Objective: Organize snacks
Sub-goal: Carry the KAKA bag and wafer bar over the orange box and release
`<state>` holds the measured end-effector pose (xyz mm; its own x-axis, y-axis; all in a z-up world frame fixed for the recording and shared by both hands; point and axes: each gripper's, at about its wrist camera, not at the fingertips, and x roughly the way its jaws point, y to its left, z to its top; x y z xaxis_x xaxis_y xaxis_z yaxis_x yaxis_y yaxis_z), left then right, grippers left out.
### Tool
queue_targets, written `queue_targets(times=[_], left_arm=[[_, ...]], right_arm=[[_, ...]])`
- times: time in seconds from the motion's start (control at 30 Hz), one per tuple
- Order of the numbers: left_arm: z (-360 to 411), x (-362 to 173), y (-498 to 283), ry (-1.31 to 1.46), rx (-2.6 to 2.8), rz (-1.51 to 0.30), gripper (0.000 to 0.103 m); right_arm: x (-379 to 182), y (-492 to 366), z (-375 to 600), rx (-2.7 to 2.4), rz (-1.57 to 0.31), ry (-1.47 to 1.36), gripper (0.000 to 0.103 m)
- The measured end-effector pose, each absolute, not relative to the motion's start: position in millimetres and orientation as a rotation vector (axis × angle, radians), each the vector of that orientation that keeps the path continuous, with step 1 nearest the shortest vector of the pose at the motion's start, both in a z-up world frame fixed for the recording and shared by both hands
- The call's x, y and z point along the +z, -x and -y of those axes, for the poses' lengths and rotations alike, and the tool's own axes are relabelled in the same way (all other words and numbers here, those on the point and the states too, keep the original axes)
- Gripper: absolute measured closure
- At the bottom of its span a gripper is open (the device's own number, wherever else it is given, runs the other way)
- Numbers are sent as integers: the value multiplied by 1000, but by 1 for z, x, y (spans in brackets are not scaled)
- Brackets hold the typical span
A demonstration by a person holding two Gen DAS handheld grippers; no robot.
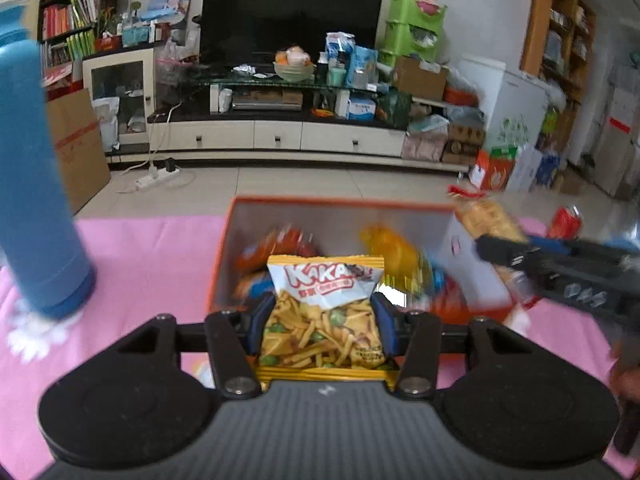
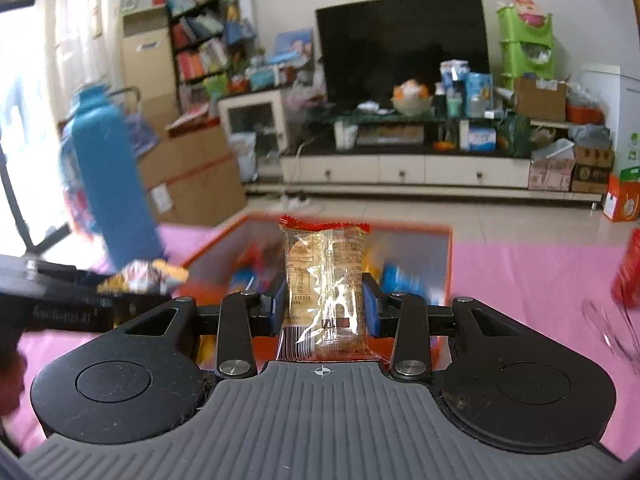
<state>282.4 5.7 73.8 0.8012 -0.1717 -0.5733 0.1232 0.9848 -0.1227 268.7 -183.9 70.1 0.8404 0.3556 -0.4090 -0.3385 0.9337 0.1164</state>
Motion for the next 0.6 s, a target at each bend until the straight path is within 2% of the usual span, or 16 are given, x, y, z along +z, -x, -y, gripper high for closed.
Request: queue_targets(times=[0.2,0.33,0.47,0.5,0.53,0.6], left_arm=[[27,52,-351,72,-152,-647,52],[36,35,-366,41,-150,-674,52],[37,29,-364,24,-142,-672,52],[36,31,-363,19,-128,-665,46],[34,33,-360,19,-104,-660,35],[28,41,-354,33,-91,-643,33]], right_arm=[[38,-349,186,302,-512,-129,93],[14,-362,184,283,-544,-110,93],[5,-364,181,278,-538,-75,89],[4,-363,180,275,-539,-69,88],[5,-362,180,274,-538,-73,82],[9,-360,184,268,-531,-99,74]])
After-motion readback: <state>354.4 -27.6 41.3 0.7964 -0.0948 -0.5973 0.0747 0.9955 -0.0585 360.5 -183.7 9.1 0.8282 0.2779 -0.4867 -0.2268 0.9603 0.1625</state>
